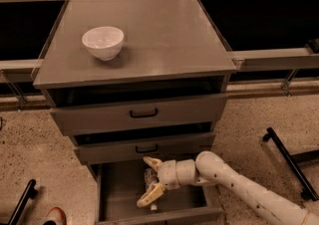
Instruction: Pick blue plastic bottle from bottom drawer and place on counter
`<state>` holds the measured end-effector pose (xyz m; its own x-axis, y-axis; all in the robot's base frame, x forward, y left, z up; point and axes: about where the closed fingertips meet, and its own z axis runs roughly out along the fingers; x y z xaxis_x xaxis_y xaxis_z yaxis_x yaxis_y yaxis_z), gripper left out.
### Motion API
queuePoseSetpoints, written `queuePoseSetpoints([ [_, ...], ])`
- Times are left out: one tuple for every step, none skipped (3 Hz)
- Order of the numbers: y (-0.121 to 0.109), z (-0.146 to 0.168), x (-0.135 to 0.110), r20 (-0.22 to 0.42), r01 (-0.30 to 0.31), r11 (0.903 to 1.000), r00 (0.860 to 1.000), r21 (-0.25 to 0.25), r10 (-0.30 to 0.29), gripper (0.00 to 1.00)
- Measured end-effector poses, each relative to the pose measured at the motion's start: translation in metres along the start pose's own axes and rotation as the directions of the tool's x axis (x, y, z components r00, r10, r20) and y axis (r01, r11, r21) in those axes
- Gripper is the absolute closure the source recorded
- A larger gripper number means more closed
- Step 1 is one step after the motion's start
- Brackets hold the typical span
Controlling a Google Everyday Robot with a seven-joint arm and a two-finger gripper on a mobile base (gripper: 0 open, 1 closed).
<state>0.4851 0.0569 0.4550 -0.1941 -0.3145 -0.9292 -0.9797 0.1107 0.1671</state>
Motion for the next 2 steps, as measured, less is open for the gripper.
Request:
queuePoseSetpoints([
  [0.001,0.001,0.0,0.0,0.0,1.0,1.0,-0.001,0.0,0.0],
  [-0.006,0.006,0.015,-0.029,0.008,0.9994,1.0,0.034,-0.007,0.0],
])
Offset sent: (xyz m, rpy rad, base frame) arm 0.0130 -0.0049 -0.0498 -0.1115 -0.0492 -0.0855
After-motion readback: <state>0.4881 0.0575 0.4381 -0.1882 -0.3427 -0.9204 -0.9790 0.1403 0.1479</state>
